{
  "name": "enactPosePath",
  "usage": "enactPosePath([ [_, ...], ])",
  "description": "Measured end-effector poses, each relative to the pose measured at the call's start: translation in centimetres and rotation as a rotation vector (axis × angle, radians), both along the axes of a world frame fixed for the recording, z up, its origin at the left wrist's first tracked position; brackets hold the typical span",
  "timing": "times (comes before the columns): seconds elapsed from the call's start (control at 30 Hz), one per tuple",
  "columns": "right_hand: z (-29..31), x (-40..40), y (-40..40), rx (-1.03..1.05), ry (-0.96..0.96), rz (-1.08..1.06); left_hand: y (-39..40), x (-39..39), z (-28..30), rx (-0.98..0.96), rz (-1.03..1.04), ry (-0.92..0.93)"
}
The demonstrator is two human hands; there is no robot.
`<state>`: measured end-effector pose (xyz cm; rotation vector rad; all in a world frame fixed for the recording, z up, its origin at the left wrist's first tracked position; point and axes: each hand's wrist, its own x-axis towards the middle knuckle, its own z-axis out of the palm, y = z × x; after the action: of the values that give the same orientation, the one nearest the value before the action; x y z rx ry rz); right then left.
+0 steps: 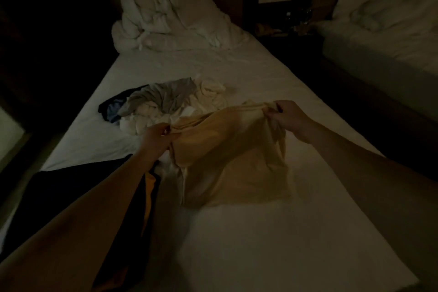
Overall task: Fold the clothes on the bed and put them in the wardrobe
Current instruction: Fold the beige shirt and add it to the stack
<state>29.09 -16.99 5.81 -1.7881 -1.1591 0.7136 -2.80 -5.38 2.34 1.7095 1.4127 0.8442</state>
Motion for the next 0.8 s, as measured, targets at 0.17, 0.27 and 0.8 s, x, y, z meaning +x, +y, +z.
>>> enactPosePath([
  [0.17,5.5,-2.8,-7.2,0.143,0.006,0.016,-7.6,-4.1,6.0,0.006,0.039,-0.229],
  [0.27,8.6,-4.7,-11.3,0.182,0.065,0.020,-12.0,-6.4,9.4,0.045,0.024,-0.329],
  [0.8,13.8,-18.8,-14.0,0.158,0.469,0.377,-19.9,-22.7,16.5,0.141,0.214,-0.719],
])
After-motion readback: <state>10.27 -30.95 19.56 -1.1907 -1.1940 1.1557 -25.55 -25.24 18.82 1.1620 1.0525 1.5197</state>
